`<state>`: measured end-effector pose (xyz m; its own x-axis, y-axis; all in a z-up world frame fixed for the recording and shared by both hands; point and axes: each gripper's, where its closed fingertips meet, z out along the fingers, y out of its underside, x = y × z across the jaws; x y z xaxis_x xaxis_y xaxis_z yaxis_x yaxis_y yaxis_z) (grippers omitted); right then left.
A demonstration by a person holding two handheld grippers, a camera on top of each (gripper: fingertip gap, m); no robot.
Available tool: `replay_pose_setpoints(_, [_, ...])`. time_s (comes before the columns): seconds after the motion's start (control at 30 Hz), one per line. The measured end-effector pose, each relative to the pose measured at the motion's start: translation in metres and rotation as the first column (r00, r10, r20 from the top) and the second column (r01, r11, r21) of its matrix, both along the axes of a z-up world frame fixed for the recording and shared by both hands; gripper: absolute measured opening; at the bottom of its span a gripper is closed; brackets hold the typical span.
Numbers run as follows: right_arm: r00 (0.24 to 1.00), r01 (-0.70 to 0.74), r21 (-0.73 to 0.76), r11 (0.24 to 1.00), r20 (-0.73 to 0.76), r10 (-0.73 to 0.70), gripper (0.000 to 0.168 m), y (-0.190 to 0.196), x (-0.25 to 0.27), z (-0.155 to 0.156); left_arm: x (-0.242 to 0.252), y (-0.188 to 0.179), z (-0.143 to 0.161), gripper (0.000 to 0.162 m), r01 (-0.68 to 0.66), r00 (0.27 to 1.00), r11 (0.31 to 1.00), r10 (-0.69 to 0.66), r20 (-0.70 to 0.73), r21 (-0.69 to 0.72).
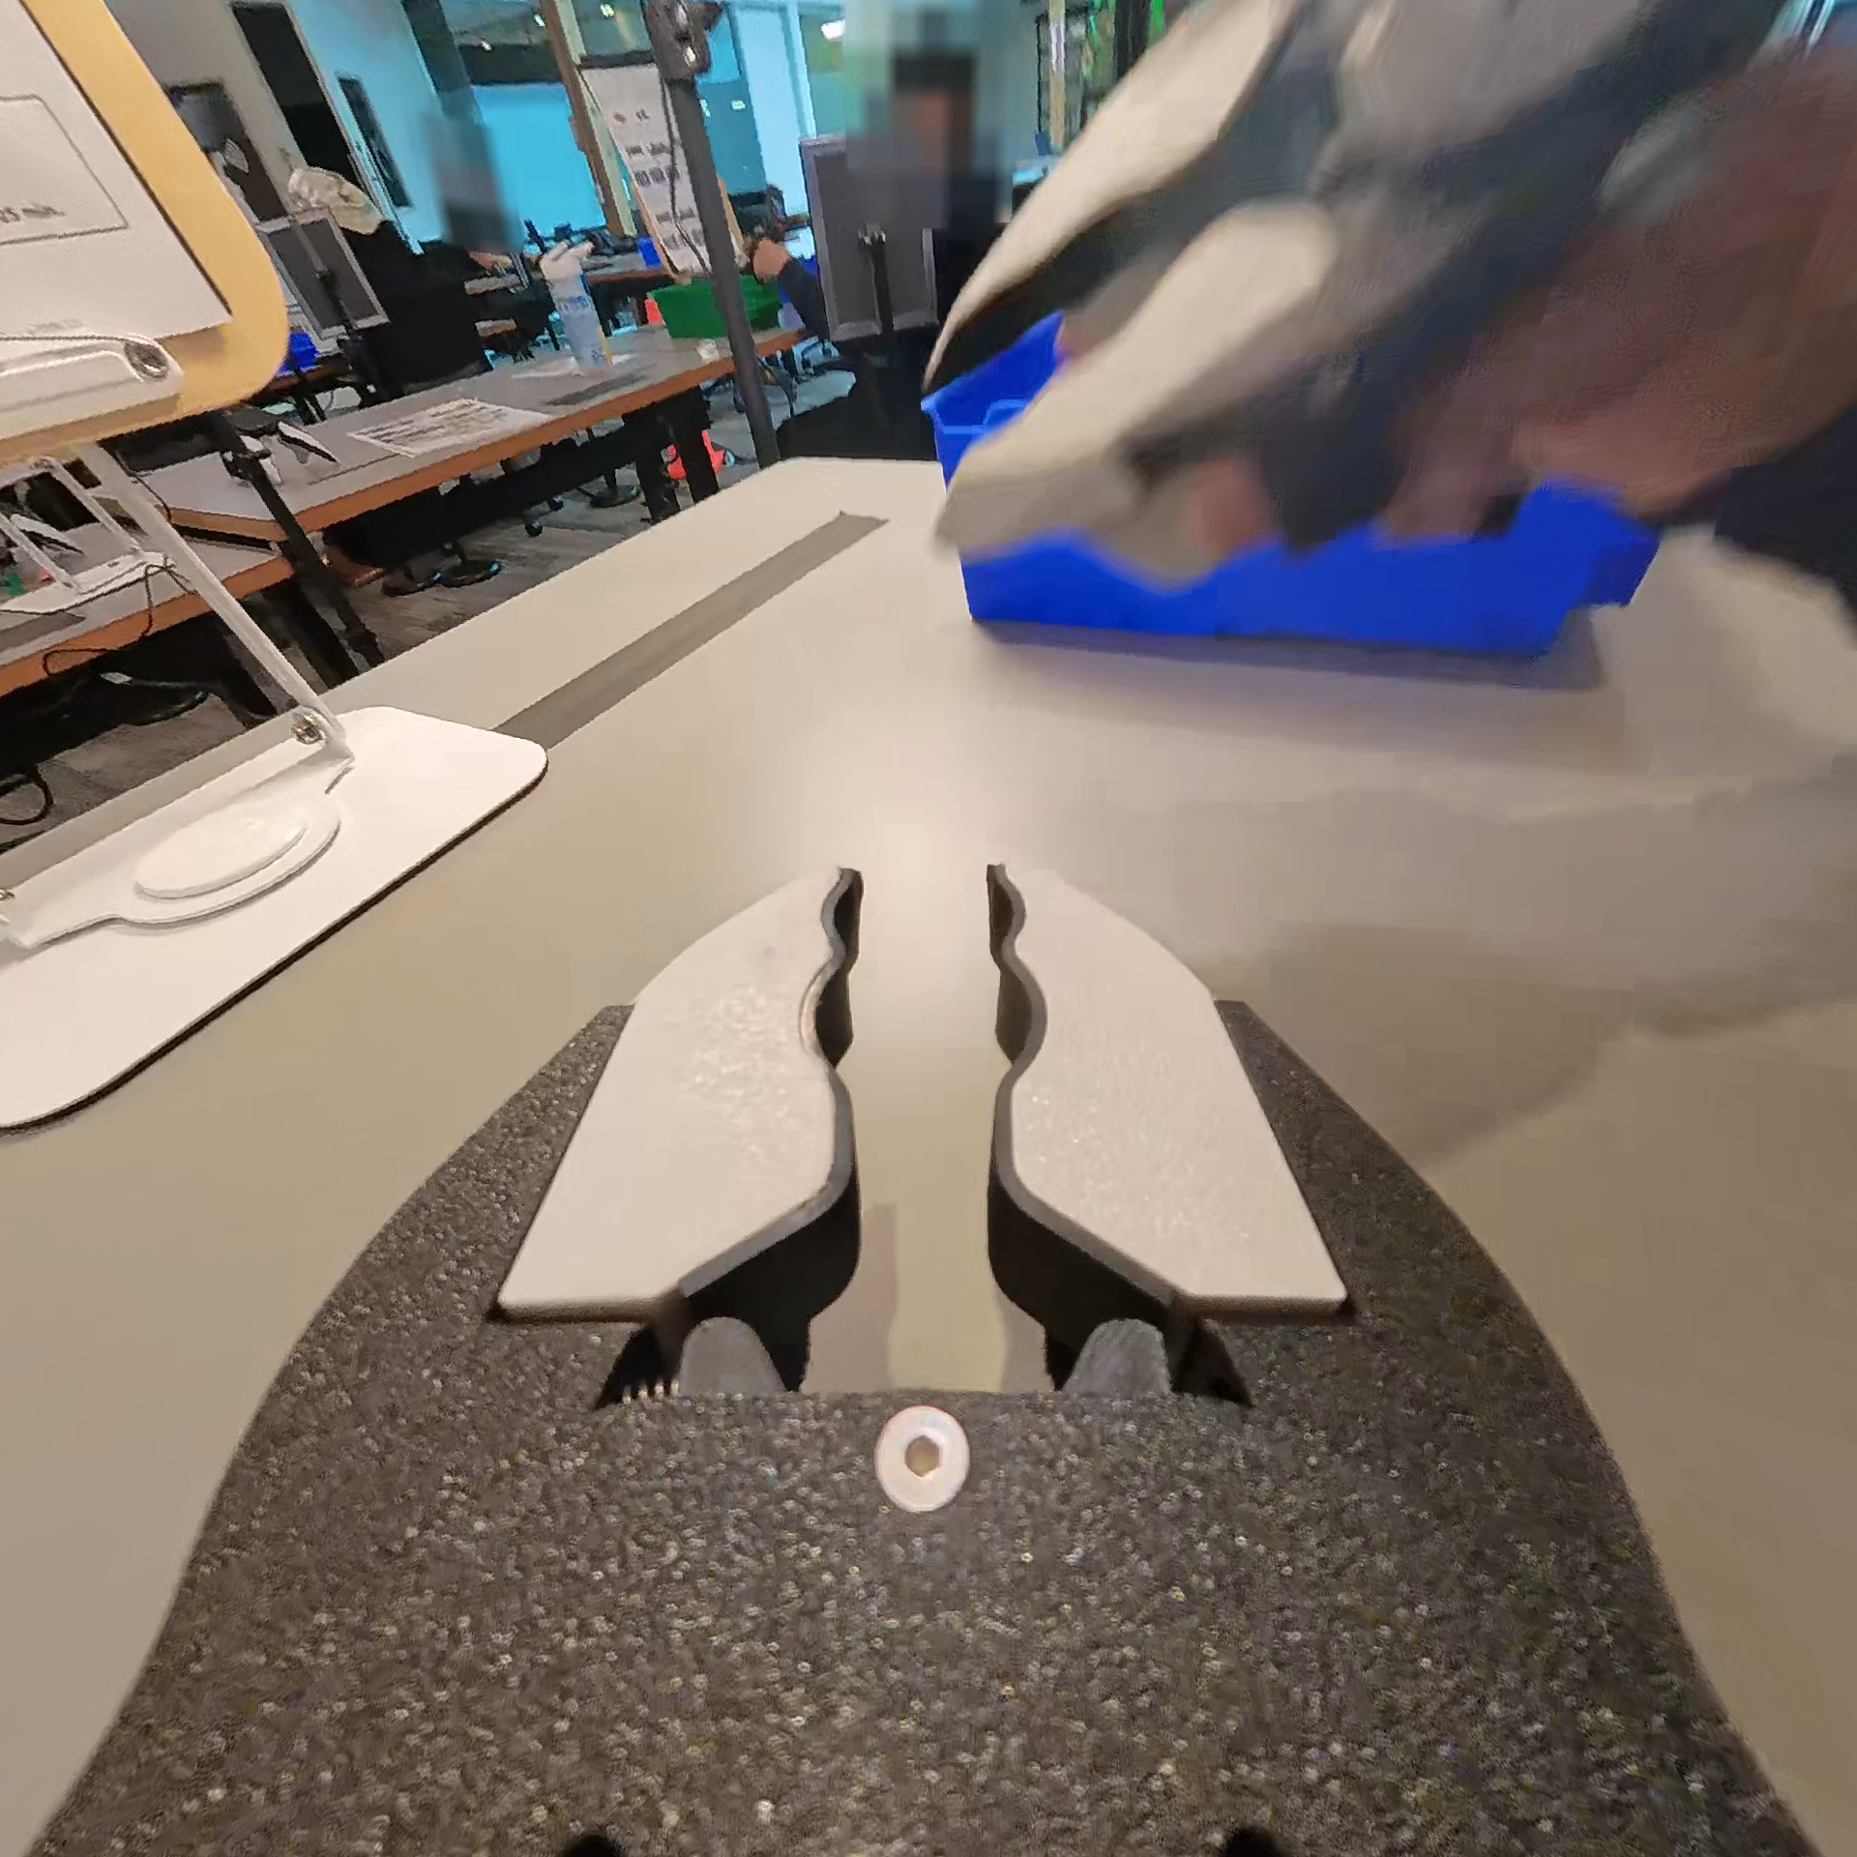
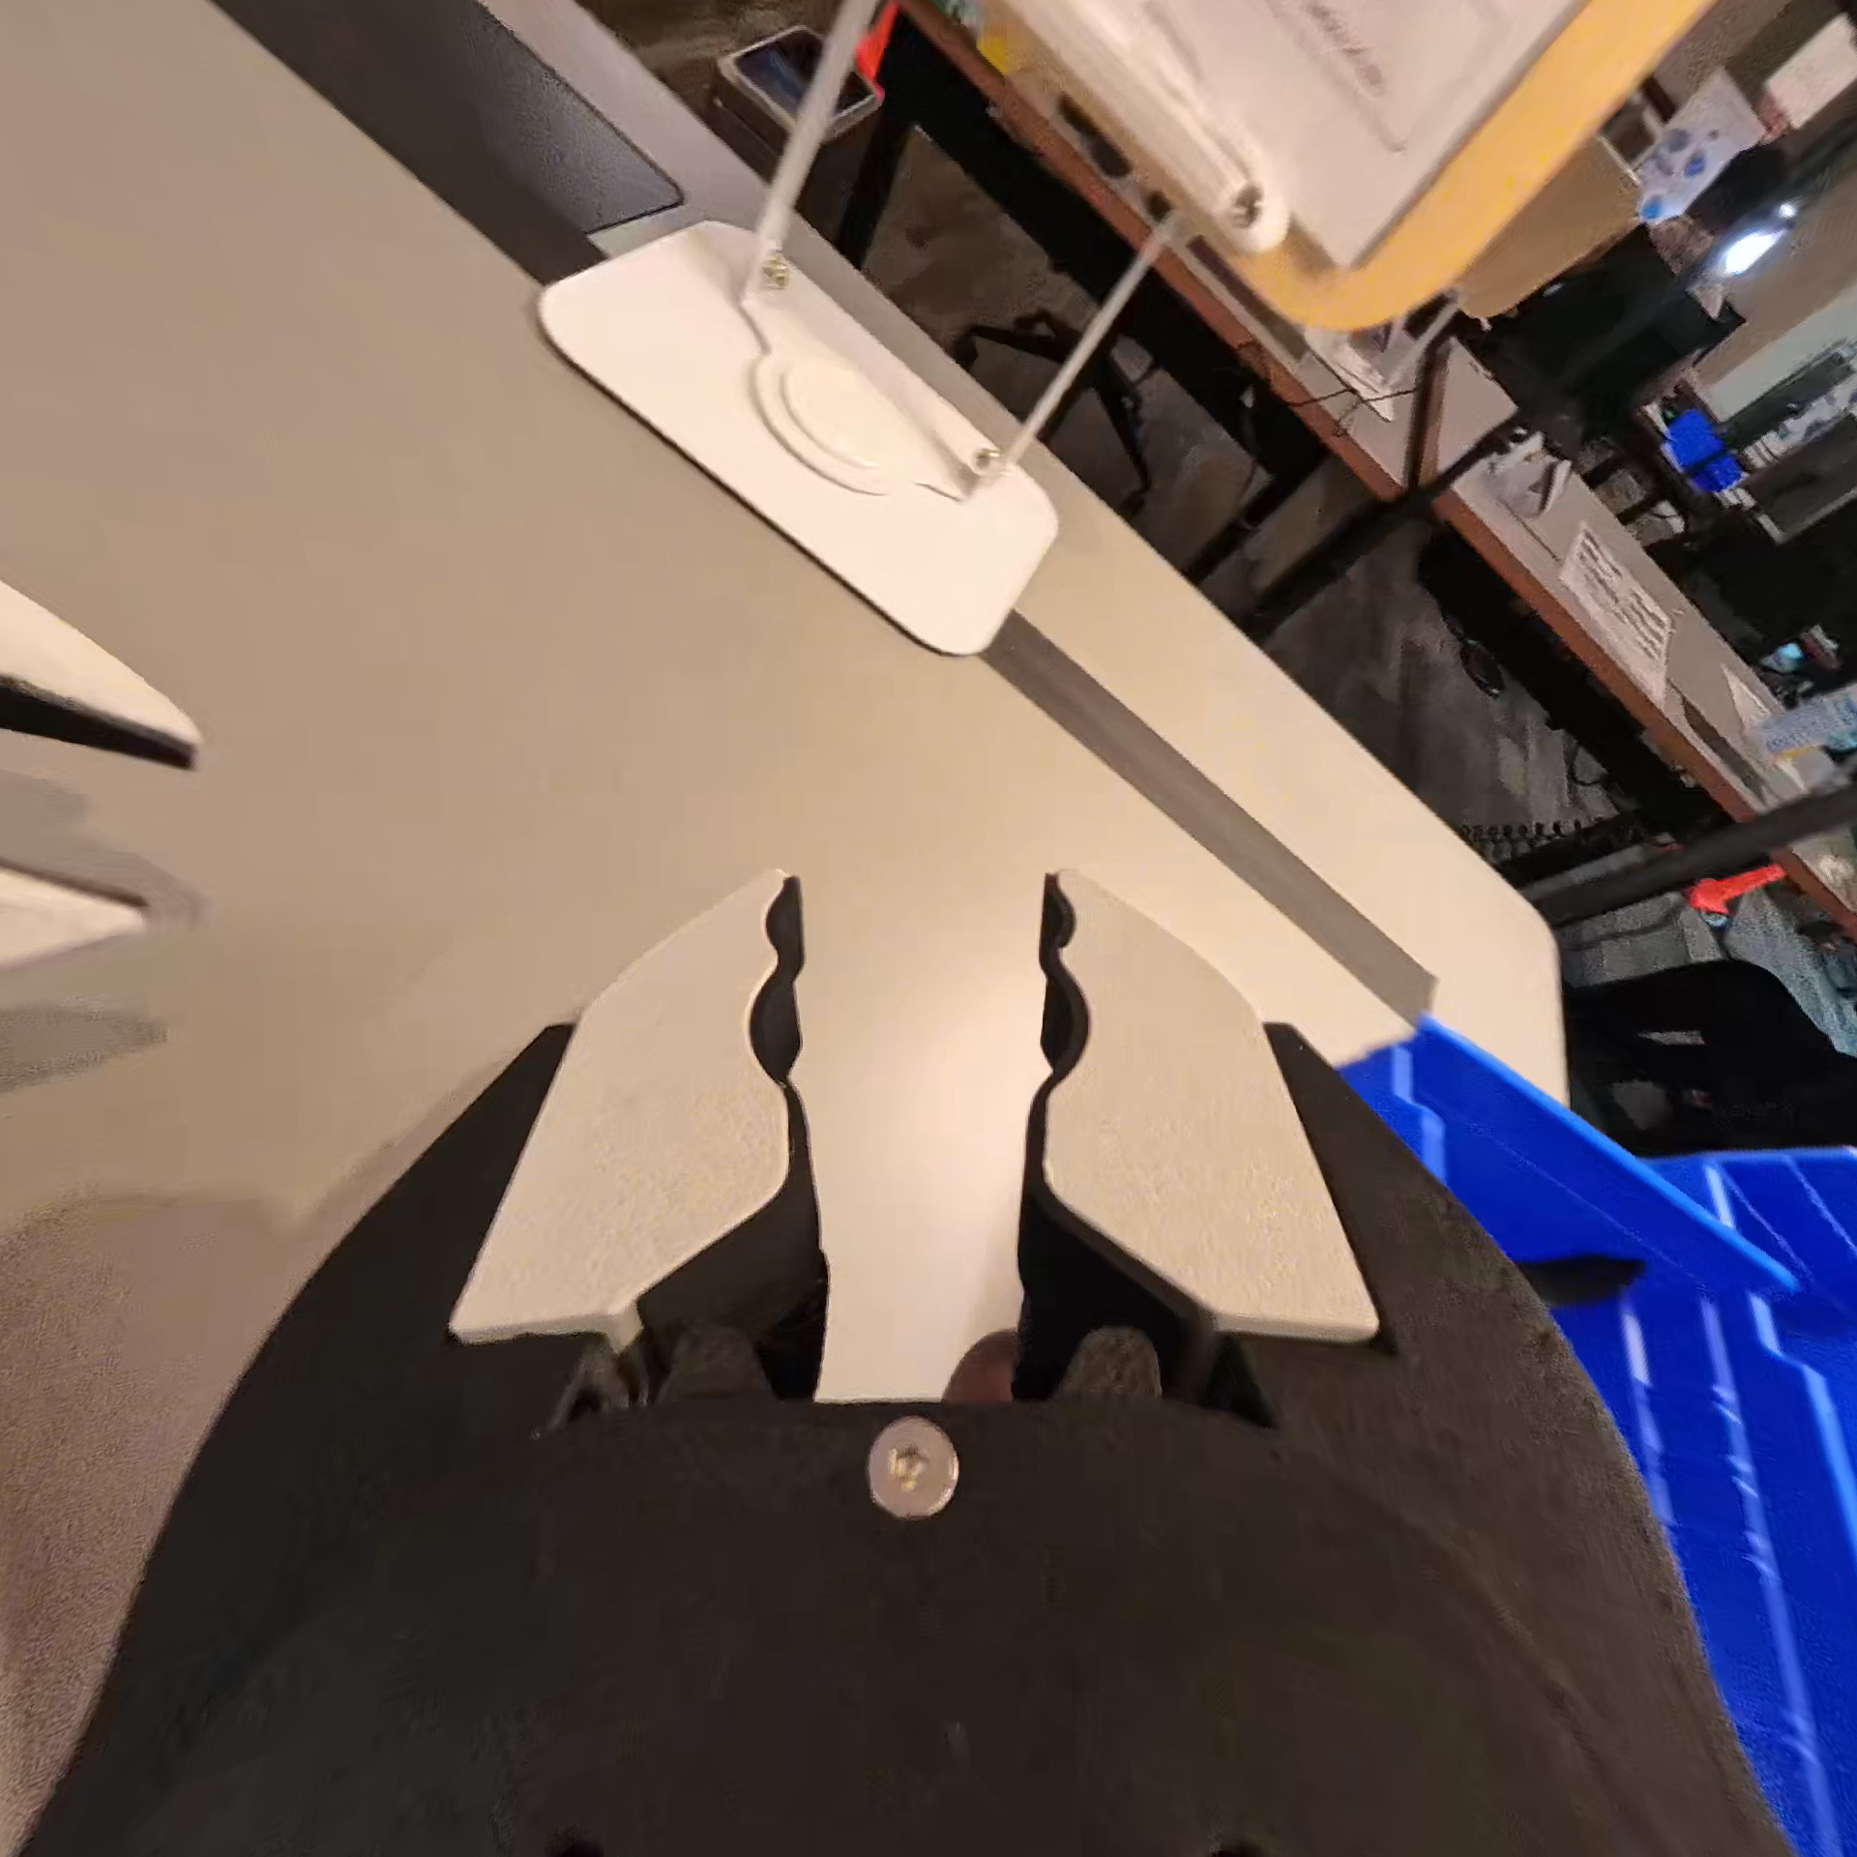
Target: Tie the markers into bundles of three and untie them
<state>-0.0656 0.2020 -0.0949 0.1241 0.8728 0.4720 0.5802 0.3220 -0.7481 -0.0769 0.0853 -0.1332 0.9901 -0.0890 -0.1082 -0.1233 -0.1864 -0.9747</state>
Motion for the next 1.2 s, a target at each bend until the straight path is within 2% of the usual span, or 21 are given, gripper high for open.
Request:
replay_pose_setpoints(0.1, [1.0,-0.006,0.0,1.0,0.013,0.006,0.045,-0.023,-0.042,-0.034,-0.005,-0.002,0.011,0.024,-0.035,0.997,0.998,0.032,0.065,0.056])
replay_pose_setpoints(0.23, [0.999,-0.019,-0.107,0.994,0.041,0.023,0.043,-0.045,-0.084,-0.072,-0.021,-0.008,0.026,0.021,-0.095,0.978,0.987,0.068,0.195,0.132])
replay_pose_setpoints(0.37, [0.995,-0.046,-0.216,0.975,0.072,0.063,0.03,-0.065,-0.102,-0.097,-0.035,-0.018,0.038,0.013,-0.143,0.95,0.97,0.078,0.302,0.198])
replay_pose_setpoints(0.43, [0.991,-0.059,-0.233,0.971,0.102,0.085,0.014,-0.07,-0.102,-0.11,-0.034,-0.021,0.045,0.0,-0.131,0.947,0.966,0.055,0.316,0.223])
replay_pose_setpoints(0.47, [0.989,-0.059,-0.223,0.973,0.119,0.087,0.009,-0.071,-0.101,-0.114,-0.031,-0.022,0.049,0.0,-0.113,0.949,0.966,0.036,0.315,0.232])
replay_pose_setpoints(0.53, [0.99,-0.068,-0.185,0.98,0.113,0.09,0.0,-0.072,-0.101,-0.112,-0.02,-0.023,0.056,0.0,-0.081,0.957,0.968,0.009,0.29,0.237])
replay_pose_setpoints(0.77, [0.987,-0.069,-0.122,0.99,0.138,0.086,0.0,-0.073,-0.102,-0.115,0.037,-0.018,0.067,0.0,0.021,0.997,0.993,-0.029,0.073,0.115])
replay_pose_setpoints(0.97, [0.986,-0.083,-0.061,0.995,0.138,0.091,0.0,-0.075,-0.102,-0.115,0.058,-0.009,0.046,0.0,0.07,0.992,0.998,-0.069,0.11,0.0])
replay_pose_setpoints(1.2, [0.985,-0.089,-0.032,0.996,0.145,0.093,0.0,-0.076,-0.102,-0.116,0.055,-0.011,0.047,0.0,0.062,0.987,0.998,-0.06,0.151,-0.009])
